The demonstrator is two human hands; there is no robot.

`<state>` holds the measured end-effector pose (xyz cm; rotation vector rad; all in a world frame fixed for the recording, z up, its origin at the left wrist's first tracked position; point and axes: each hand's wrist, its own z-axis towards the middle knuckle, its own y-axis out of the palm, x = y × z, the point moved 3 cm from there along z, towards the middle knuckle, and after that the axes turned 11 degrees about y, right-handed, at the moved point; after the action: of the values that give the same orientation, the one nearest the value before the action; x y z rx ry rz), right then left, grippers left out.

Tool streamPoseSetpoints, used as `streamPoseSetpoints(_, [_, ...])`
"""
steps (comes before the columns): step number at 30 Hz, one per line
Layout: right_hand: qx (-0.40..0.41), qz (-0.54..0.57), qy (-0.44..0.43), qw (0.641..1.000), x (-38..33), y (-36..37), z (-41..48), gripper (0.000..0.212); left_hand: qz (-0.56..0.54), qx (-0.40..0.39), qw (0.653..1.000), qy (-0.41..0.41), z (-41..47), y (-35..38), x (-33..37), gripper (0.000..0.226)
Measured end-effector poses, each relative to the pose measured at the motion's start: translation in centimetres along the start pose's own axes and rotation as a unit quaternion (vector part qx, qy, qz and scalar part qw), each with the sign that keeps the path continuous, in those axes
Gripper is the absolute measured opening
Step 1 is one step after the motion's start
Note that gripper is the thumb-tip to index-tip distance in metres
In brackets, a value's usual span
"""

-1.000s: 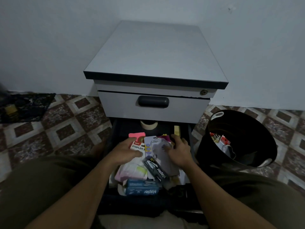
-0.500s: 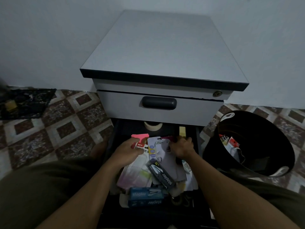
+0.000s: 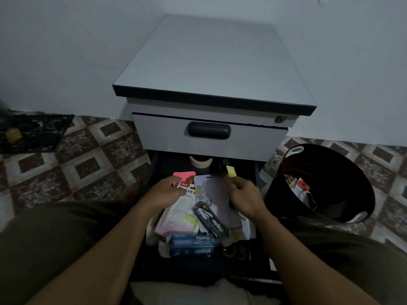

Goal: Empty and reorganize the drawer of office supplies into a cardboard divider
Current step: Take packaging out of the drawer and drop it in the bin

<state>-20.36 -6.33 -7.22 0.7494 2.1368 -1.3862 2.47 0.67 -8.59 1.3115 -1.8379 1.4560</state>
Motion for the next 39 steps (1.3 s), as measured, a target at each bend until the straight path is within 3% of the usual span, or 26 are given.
streamPoseSetpoints(2, [-0.016, 0.013, -0.003, 1.000, 0.2, 0.9, -1.9, 0.020, 0.003, -0.015, 1.000, -0.009, -0.2, 0.2, -0.2, 0.038])
streamPoseSetpoints(5, [-0.029, -0.006, -0.023, 0.999, 0.7, 2.5, -4.5, 0.020, 0.023, -0.043, 0.999, -0.021, -0.6, 0.5, -0.6, 0.048])
streamPoseSetpoints(11, [0.022, -0.117, -0.095, 0.988, 0.3, 3.1, -7.1, 0.015, 0.043, -0.072, 0.996, -0.025, -1.4, 0.7, -0.7, 0.061])
streamPoseSetpoints(15, [0.030, -0.044, 0.027, 0.998, 1.2, 2.4, -5.5, 0.036, 0.039, -0.064, 0.997, -0.028, -1.6, 0.8, -0.8, 0.062])
streamPoseSetpoints(20, [-0.015, -0.063, 0.151, 0.986, 3.2, 3.8, -3.8, 0.056, 0.025, -0.056, 0.997, -0.036, -1.4, 0.8, -1.1, 0.062])
streamPoseSetpoints(26, [-0.001, -0.014, 0.162, 0.987, 3.1, 4.2, -3.6, 0.051, 0.017, -0.042, 0.998, -0.032, -1.7, 0.9, -0.9, 0.058])
streamPoseSetpoints(29, [0.015, -0.006, 0.177, 0.984, 3.0, 4.2, -3.5, 0.062, 0.017, -0.041, 0.998, -0.034, -1.9, 0.7, -0.9, 0.057])
streamPoseSetpoints(34, [-0.032, -0.022, 0.195, 0.980, 2.9, 4.2, -2.8, 0.078, -0.008, -0.045, 0.998, -0.039, -2.1, 0.5, -1.3, 0.058])
streamPoseSetpoints(39, [-0.056, -0.050, 0.192, 0.978, 2.9, 4.1, -2.9, 0.069, -0.020, -0.034, 0.998, -0.048, -2.1, 0.2, -1.9, 0.055])
